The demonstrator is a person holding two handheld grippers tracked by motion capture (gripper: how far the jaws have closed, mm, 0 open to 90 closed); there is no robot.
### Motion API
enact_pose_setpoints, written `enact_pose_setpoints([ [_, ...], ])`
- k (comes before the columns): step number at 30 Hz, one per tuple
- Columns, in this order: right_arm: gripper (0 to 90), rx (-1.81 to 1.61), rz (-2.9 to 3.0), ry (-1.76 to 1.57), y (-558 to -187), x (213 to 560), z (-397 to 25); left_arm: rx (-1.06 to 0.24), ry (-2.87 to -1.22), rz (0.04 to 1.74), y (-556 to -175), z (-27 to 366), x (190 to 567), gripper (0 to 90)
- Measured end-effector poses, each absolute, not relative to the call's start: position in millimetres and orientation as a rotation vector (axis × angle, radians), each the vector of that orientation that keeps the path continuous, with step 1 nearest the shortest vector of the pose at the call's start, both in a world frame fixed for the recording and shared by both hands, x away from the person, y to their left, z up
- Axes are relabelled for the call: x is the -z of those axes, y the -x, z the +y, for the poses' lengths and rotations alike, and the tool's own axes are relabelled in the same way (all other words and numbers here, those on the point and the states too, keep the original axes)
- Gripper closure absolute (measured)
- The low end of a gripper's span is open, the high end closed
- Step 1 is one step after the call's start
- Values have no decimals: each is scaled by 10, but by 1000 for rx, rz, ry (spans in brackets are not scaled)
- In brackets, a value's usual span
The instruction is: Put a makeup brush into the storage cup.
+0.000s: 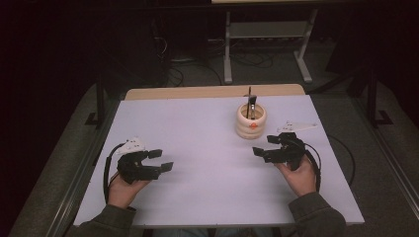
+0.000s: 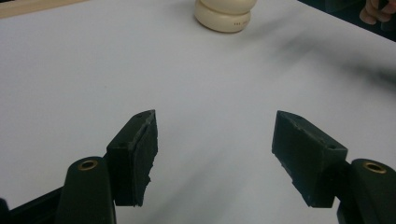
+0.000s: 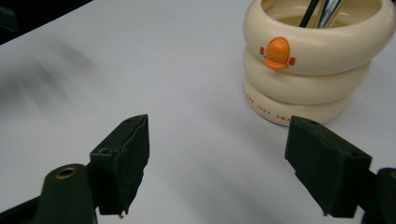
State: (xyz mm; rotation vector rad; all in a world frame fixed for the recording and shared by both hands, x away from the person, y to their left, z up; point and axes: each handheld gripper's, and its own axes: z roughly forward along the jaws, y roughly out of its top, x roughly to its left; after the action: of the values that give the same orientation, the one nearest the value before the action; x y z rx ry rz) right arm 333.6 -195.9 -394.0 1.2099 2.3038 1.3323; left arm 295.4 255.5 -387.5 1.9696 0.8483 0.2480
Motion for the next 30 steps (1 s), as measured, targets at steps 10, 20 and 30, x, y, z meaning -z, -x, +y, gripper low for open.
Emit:
enact_pose_setpoints([
  [10, 209, -1313, 2304, -1190, -3235, 3965, -1984, -256, -1973, 849, -2955, 2576, 3901, 292],
  [20, 202, -1279, 2305, -1152, -3122, 3979, -1960, -278, -2004, 843, -2955, 2588, 3986, 269],
  [30, 202, -1284, 2316, -1147, -3007, 4021, -1984, -278, -2011, 856, -2910, 2582, 4055, 262],
])
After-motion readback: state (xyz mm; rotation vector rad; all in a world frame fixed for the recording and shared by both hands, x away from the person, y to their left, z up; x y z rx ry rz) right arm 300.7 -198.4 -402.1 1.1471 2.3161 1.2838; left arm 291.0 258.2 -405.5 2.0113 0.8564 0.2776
